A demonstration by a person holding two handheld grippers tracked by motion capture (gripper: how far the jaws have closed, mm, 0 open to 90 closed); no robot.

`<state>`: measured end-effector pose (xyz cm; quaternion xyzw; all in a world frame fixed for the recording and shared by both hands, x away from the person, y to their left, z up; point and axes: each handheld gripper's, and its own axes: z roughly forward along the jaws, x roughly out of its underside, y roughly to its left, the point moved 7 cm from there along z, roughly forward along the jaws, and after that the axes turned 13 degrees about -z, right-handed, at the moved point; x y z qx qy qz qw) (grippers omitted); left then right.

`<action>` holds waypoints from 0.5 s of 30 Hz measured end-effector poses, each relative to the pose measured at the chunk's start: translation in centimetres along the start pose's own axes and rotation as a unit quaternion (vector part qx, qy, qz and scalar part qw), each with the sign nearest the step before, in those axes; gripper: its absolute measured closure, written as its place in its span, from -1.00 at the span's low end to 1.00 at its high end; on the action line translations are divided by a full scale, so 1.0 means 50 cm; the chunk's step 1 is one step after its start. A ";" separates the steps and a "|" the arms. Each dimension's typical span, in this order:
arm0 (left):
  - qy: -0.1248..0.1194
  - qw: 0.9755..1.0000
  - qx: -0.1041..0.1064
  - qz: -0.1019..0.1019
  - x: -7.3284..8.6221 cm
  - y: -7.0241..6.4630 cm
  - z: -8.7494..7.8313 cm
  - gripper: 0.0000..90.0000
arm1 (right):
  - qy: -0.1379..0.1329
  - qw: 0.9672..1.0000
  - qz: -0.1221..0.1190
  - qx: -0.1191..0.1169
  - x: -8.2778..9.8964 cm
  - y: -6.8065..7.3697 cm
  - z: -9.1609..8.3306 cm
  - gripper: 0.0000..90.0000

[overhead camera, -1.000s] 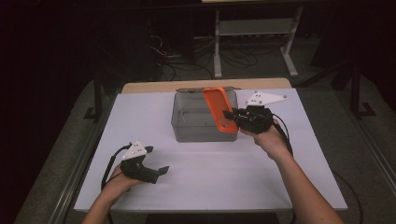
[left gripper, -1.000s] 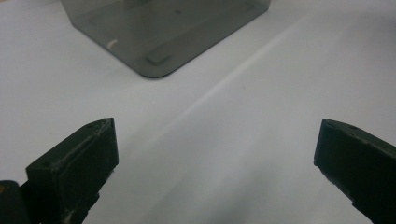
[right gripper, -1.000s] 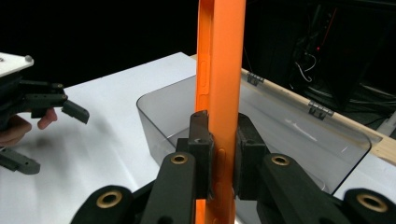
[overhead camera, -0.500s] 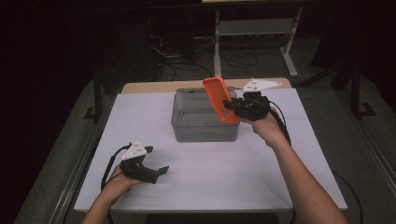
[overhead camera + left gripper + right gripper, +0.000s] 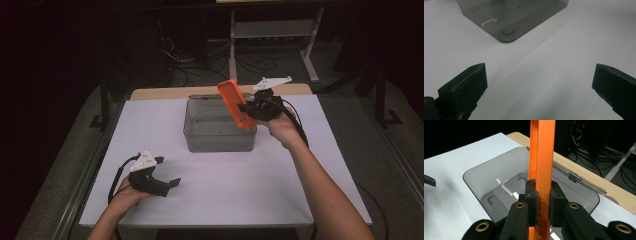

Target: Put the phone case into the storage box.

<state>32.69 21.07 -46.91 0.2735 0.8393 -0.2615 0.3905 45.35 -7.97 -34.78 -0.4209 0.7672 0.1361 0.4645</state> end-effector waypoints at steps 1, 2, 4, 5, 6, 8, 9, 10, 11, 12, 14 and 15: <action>0.000 1.000 0.000 0.000 0.000 0.000 0.000 -1.00 | 0.003 1.000 0.003 0.001 0.000 -0.001 0.003 0.76; -0.001 1.000 0.000 0.000 0.000 0.000 0.000 -1.00 | 0.007 1.000 0.004 0.001 0.000 -0.002 0.005 0.76; -0.001 1.000 0.000 -0.001 -0.001 0.000 0.000 -1.00 | 0.014 1.000 0.006 0.001 0.000 -0.003 0.009 0.76; -0.001 1.000 0.000 -0.001 -0.001 0.000 -0.001 -1.00 | 0.018 1.000 0.006 0.000 0.001 -0.004 0.012 0.76; -0.001 1.000 0.000 -0.001 -0.001 0.000 -0.001 -1.00 | 0.022 1.000 0.006 0.000 0.002 -0.004 0.015 0.76; -0.001 1.000 0.001 -0.001 -0.001 0.000 0.000 -1.00 | 0.029 1.000 0.006 -0.003 0.002 -0.004 0.020 0.76; -0.001 1.000 0.001 -0.001 -0.001 -0.001 0.000 -1.00 | 0.032 0.999 0.006 -0.004 0.003 -0.004 0.022 0.76; -0.001 1.000 0.001 -0.001 -0.001 -0.001 0.000 -1.00 | 0.038 0.999 0.006 -0.004 0.004 -0.004 0.024 0.76; -0.001 1.000 0.001 0.000 -0.001 -0.001 0.000 -1.00 | 0.043 0.999 0.006 -0.005 0.004 -0.004 0.026 0.76; -0.001 1.000 0.001 -0.001 -0.001 -0.001 -0.001 -1.00 | 0.048 0.999 0.006 -0.005 0.005 -0.005 0.029 0.76; -0.001 1.000 0.001 -0.001 -0.001 -0.001 -0.001 -1.00 | 0.057 0.998 0.006 -0.006 0.006 -0.006 0.033 0.76; -0.001 1.000 0.001 -0.001 -0.001 -0.001 -0.001 -1.00 | 0.061 0.998 0.005 -0.006 0.007 -0.007 0.036 0.76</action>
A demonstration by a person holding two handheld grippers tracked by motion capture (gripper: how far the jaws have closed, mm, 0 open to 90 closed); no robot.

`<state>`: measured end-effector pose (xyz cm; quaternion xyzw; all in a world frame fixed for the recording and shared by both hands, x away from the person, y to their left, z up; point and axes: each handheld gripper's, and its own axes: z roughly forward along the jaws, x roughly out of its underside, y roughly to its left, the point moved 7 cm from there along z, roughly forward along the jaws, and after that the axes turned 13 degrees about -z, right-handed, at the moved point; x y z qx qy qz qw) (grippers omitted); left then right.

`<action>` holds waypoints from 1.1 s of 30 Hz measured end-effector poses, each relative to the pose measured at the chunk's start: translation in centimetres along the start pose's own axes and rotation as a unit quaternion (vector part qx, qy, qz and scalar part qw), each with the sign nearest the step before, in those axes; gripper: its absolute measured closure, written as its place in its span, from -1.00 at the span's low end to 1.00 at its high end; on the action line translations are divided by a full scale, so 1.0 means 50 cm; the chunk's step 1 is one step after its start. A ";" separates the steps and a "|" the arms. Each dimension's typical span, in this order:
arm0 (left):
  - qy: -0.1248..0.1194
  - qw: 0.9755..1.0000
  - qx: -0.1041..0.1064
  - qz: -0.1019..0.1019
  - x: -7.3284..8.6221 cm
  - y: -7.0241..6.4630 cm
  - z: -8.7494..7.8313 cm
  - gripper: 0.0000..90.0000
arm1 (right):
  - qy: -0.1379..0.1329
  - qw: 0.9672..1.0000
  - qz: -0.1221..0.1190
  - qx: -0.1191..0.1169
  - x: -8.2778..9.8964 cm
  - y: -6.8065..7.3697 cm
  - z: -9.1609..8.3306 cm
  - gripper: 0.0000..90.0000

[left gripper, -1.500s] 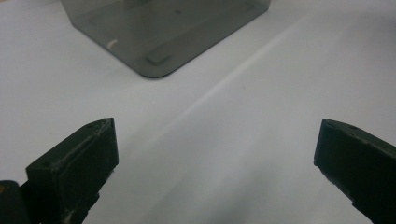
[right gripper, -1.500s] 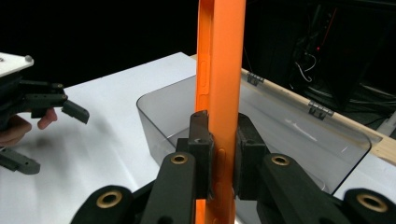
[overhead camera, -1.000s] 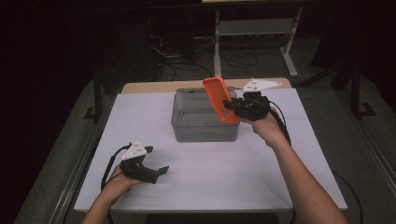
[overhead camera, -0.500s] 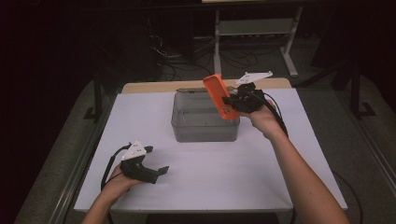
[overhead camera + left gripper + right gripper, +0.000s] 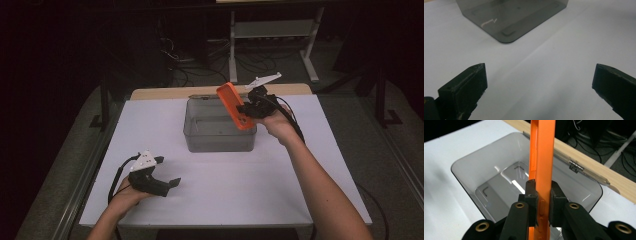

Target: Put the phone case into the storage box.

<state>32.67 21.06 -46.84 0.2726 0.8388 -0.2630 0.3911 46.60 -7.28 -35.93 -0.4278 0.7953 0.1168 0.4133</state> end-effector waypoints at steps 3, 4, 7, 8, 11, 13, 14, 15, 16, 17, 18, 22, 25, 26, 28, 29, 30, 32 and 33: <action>0.000 1.000 0.000 0.000 0.000 0.000 0.000 -1.00 | 0.015 1.000 0.000 -0.002 0.000 -0.002 0.006 0.76; 0.000 1.000 0.000 0.000 0.000 0.000 0.000 -1.00 | 0.021 1.000 0.002 -0.002 0.000 -0.002 0.007 0.76; 0.000 1.000 0.001 0.000 0.000 0.000 0.000 -1.00 | 0.033 0.999 0.003 -0.003 -0.001 -0.003 0.012 0.76; 0.000 1.000 0.001 0.000 0.000 0.000 0.000 -1.00 | 0.037 0.999 0.003 -0.004 -0.002 -0.003 0.013 0.76; 0.000 1.000 0.001 0.000 0.000 0.000 0.000 -1.00 | 0.048 0.999 0.005 -0.006 -0.003 -0.002 0.018 0.76; 0.000 1.000 0.001 0.000 0.000 0.000 0.000 -1.00 | 0.056 0.998 0.006 -0.008 -0.004 -0.002 0.022 0.76; 0.000 1.000 0.002 -0.001 0.000 0.000 -0.001 -1.00 | 0.061 0.998 0.007 -0.008 -0.005 -0.003 0.024 0.75; 0.000 1.000 0.002 0.000 0.000 0.000 -0.001 -1.00 | 0.064 0.998 0.007 -0.009 -0.005 -0.003 0.025 0.75; 0.001 1.000 0.002 0.000 0.000 0.000 0.000 -1.00 | 0.070 0.998 0.007 -0.009 -0.005 -0.003 0.027 0.75; 0.001 1.000 0.004 -0.001 0.000 -0.001 0.000 -1.00 | 0.074 0.997 0.008 -0.010 -0.006 -0.003 0.028 0.75; 0.002 1.000 0.004 0.000 0.000 -0.001 0.000 -1.00 | 0.078 0.997 0.010 -0.012 -0.007 -0.002 0.030 0.75; 0.001 1.000 0.004 0.000 0.000 -0.002 0.000 -1.00 | 0.090 0.996 0.012 -0.013 -0.009 -0.005 0.038 0.75; 0.002 1.000 0.005 0.000 0.000 -0.001 -0.001 -1.00 | 0.098 0.995 0.013 -0.013 -0.009 -0.007 0.044 0.75; 0.002 1.000 0.005 0.000 0.000 -0.001 0.000 -1.00 | 0.101 0.995 0.014 -0.015 -0.009 -0.008 0.046 0.75; 0.002 1.000 0.006 0.001 0.000 -0.002 0.000 -1.00 | 0.109 0.994 0.017 -0.014 -0.009 -0.009 0.051 0.75; 0.002 1.000 0.006 0.000 0.000 -0.002 0.001 -1.00 | 0.113 0.993 0.019 -0.015 -0.009 -0.009 0.053 0.75; 0.002 1.000 0.006 0.001 0.000 -0.002 0.000 -1.00 | 0.117 0.993 0.021 -0.015 -0.008 -0.009 0.055 0.75; 0.001 1.000 0.005 -0.001 -0.001 -0.002 0.000 -1.00 | 0.126 0.992 0.024 -0.017 -0.008 -0.009 0.060 0.75; 0.000 1.000 0.006 -0.001 -0.001 -0.002 -0.001 -1.00 | 0.130 0.991 0.026 -0.017 -0.008 -0.009 0.062 0.75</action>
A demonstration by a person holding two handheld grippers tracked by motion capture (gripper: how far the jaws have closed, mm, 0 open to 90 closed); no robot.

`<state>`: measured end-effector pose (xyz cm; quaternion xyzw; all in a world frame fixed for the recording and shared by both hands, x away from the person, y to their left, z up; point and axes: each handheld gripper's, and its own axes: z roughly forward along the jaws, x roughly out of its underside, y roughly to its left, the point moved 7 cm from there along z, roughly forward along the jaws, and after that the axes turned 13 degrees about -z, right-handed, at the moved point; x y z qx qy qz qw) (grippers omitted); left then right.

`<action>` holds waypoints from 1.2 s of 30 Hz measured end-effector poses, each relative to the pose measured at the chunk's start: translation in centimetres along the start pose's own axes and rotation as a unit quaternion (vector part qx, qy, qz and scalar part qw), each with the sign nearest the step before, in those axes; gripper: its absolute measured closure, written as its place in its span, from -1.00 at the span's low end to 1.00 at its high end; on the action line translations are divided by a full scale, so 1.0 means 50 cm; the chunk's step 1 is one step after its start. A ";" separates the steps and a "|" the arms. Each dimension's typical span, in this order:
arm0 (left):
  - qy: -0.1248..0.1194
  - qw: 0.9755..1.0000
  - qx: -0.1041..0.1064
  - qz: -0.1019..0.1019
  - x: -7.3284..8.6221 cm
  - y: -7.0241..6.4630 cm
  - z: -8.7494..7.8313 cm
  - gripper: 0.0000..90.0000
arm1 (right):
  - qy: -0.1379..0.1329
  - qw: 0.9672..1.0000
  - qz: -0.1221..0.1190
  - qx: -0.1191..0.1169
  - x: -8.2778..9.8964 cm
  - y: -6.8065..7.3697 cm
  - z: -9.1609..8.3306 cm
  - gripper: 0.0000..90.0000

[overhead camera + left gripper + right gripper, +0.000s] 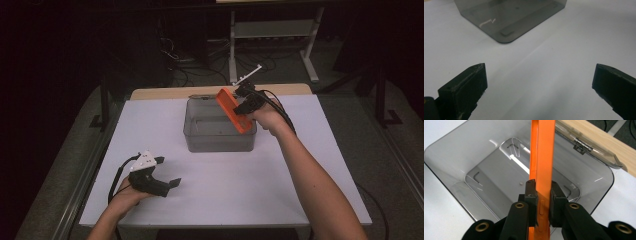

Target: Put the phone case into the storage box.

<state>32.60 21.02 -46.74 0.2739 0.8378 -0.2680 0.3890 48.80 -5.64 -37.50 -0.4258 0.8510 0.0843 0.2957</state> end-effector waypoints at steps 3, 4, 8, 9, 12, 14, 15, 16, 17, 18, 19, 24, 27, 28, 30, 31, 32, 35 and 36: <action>-0.003 1.000 0.000 -0.002 -0.001 0.001 -0.001 -1.00 | 0.008 1.000 0.001 0.000 -0.002 -0.002 0.006 0.75; -0.004 1.000 0.000 -0.003 -0.001 0.001 -0.001 -1.00 | 0.012 1.000 0.003 0.000 -0.002 -0.002 0.009 0.75; -0.005 1.000 0.002 -0.005 -0.001 0.000 -0.002 -1.00 | 0.028 1.000 0.011 -0.001 0.002 -0.006 0.020 0.75; -0.006 1.000 0.003 -0.006 -0.002 -0.001 -0.003 -1.00 | 0.030 0.999 0.009 -0.001 0.003 -0.007 0.022 0.75; -0.010 1.000 0.001 -0.006 -0.004 -0.002 -0.005 -1.00 | 0.041 0.999 0.016 -0.001 0.006 -0.007 0.028 0.75; -0.013 1.000 0.000 -0.006 -0.005 -0.001 -0.005 -1.00 | 0.052 0.998 0.024 -0.003 0.008 -0.007 0.032 0.75; -0.012 1.000 -0.002 -0.003 -0.005 -0.001 -0.005 -1.00 | 0.055 0.998 0.023 -0.001 0.008 -0.008 0.035 0.75; -0.010 1.000 -0.004 0.001 -0.004 -0.001 -0.006 -1.00 | 0.060 0.998 0.026 0.000 0.008 -0.008 0.037 0.75; -0.010 1.000 -0.005 0.001 -0.003 -0.002 -0.006 -1.00 | 0.065 0.997 0.029 0.000 0.008 -0.008 0.040 0.75; -0.010 1.000 -0.006 0.003 -0.002 -0.002 -0.007 -1.00 | 0.067 0.997 0.030 0.001 0.008 -0.008 0.042 0.75; -0.010 1.000 -0.008 0.005 -0.001 -0.002 -0.007 -1.00 | 0.071 0.997 0.033 0.002 0.008 -0.008 0.044 0.75; -0.013 1.000 -0.015 0.008 -0.002 0.003 -0.010 -1.00 | 0.087 0.995 0.051 0.006 0.005 -0.009 0.051 0.75; -0.011 1.000 -0.014 0.007 -0.001 0.004 -0.009 -1.00 | 0.098 0.993 0.061 0.008 0.006 -0.009 0.054 0.75; -0.011 1.000 -0.015 0.008 -0.001 0.004 -0.008 -1.00 | 0.102 0.993 0.065 0.010 0.007 -0.010 0.056 0.75; -0.010 1.000 -0.015 0.009 0.000 0.003 -0.008 -1.00 | 0.110 0.991 0.071 0.011 0.009 -0.010 0.060 0.75; -0.011 1.000 -0.015 0.008 0.000 0.003 -0.008 -1.00 | 0.114 0.991 0.074 0.013 0.010 -0.010 0.062 0.75; -0.012 1.000 -0.015 0.006 -0.001 0.004 -0.009 -1.00 | 0.117 0.990 0.078 0.013 0.010 -0.010 0.064 0.75; -0.016 1.000 -0.015 0.001 -0.004 0.006 -0.010 -1.00 | 0.126 0.988 0.086 0.010 0.010 -0.011 0.068 0.75; -0.015 1.000 -0.016 0.002 -0.003 0.006 -0.010 -1.00 | 0.128 0.988 0.088 0.010 0.010 -0.011 0.067 0.75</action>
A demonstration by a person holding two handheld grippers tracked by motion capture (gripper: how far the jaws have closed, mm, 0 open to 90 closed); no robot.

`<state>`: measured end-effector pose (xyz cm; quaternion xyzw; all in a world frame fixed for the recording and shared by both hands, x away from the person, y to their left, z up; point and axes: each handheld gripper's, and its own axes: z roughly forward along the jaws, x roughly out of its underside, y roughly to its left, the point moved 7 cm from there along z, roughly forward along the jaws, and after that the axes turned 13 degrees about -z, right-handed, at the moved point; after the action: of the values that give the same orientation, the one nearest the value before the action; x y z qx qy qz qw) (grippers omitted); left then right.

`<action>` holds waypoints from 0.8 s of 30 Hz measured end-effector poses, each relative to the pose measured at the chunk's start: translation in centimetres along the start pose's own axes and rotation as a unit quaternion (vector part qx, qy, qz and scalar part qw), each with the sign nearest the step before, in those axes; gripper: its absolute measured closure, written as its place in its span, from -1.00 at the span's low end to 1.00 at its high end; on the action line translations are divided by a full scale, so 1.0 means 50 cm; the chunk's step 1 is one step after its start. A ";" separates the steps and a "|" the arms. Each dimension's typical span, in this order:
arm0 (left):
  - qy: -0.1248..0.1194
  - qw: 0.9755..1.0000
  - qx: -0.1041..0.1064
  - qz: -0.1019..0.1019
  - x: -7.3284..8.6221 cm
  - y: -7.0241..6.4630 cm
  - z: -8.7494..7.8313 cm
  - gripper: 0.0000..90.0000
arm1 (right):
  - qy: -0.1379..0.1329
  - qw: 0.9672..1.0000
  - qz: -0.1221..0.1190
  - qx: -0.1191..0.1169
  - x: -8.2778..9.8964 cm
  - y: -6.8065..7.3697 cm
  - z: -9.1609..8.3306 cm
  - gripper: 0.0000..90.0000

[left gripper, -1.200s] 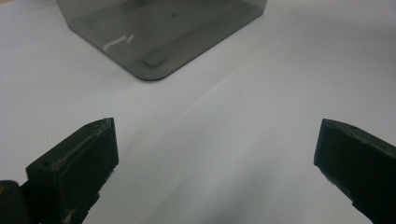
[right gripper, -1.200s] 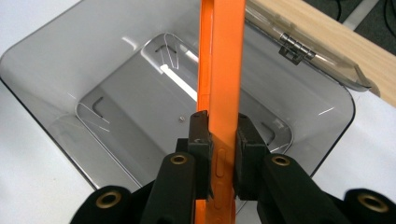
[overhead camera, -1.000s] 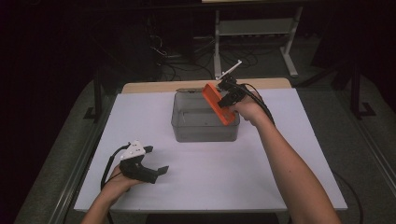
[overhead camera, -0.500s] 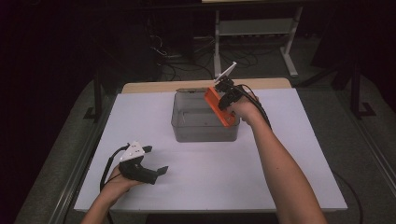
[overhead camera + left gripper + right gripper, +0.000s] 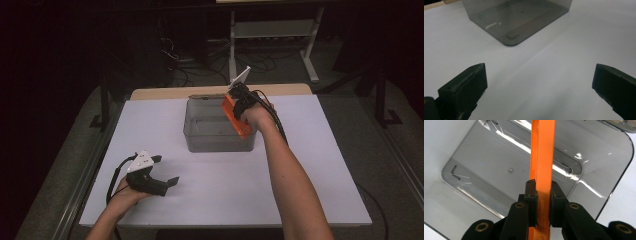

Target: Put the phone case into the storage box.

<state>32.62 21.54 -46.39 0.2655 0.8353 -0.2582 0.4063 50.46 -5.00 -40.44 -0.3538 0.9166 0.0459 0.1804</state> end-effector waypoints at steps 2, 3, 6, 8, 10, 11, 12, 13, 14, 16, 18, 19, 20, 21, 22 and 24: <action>0.001 1.000 -0.001 0.001 0.002 0.000 0.000 -1.00 | 0.004 1.000 0.003 0.000 0.000 -0.001 -0.002 0.75; 0.002 1.000 -0.002 0.000 0.002 0.001 0.001 -1.00 | 0.006 1.000 0.007 -0.002 0.001 -0.002 -0.002 0.75; -0.001 1.000 -0.001 -0.003 0.002 0.002 -0.001 -1.00 | 0.012 1.000 0.018 -0.002 0.006 -0.006 -0.003 0.75; -0.004 1.000 -0.002 -0.007 0.001 0.003 -0.002 -1.00 | 0.012 1.000 0.024 -0.004 0.006 -0.007 -0.004 0.75; -0.003 1.000 -0.002 -0.008 0.000 0.004 -0.002 -1.00 | 0.014 0.999 0.030 -0.005 0.006 -0.009 -0.004 0.75; -0.003 1.000 -0.003 -0.007 0.000 0.003 -0.003 -1.00 | 0.015 0.999 0.034 -0.005 0.006 -0.010 -0.003 0.75; -0.003 1.000 -0.002 -0.007 0.000 0.002 -0.003 -1.00 | 0.018 0.999 0.037 -0.005 0.007 -0.010 -0.001 0.75; -0.003 1.000 -0.002 -0.005 0.000 0.001 -0.002 -1.00 | 0.022 0.999 0.040 -0.005 0.007 -0.010 0.001 0.75; -0.003 1.000 -0.002 -0.005 0.000 0.001 -0.003 -1.00 | 0.023 0.999 0.044 -0.005 0.008 -0.010 0.004 0.75; -0.002 1.000 -0.002 -0.003 0.001 0.001 -0.002 -1.00 | 0.030 0.998 0.053 -0.002 0.009 -0.011 0.011 0.75; -0.002 1.000 -0.001 -0.006 0.001 0.001 -0.002 -1.00 | 0.034 0.998 0.061 -0.006 0.009 -0.009 0.017 0.75; -0.002 1.000 -0.001 -0.006 0.001 0.001 -0.002 -1.00 | 0.034 0.997 0.064 -0.009 0.007 -0.006 0.019 0.75; -0.003 1.000 -0.001 -0.006 0.001 0.000 -0.002 -1.00 | 0.036 0.997 0.067 -0.009 0.006 -0.005 0.021 0.75; -0.003 1.000 0.000 -0.007 0.001 0.000 -0.003 -1.00 | 0.038 0.997 0.069 -0.010 0.006 -0.004 0.023 0.75; -0.003 1.000 -0.001 -0.006 0.001 0.000 -0.003 -1.00 | 0.042 0.996 0.075 -0.010 0.007 -0.004 0.026 0.75; -0.004 1.000 0.000 -0.005 0.001 0.000 -0.002 -1.00 | 0.046 0.995 0.083 -0.007 0.008 -0.006 0.029 0.75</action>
<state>32.53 21.60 -46.37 0.2604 0.8352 -0.2612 0.4079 50.82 -5.15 -41.94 -0.2792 0.9499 0.0509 0.1309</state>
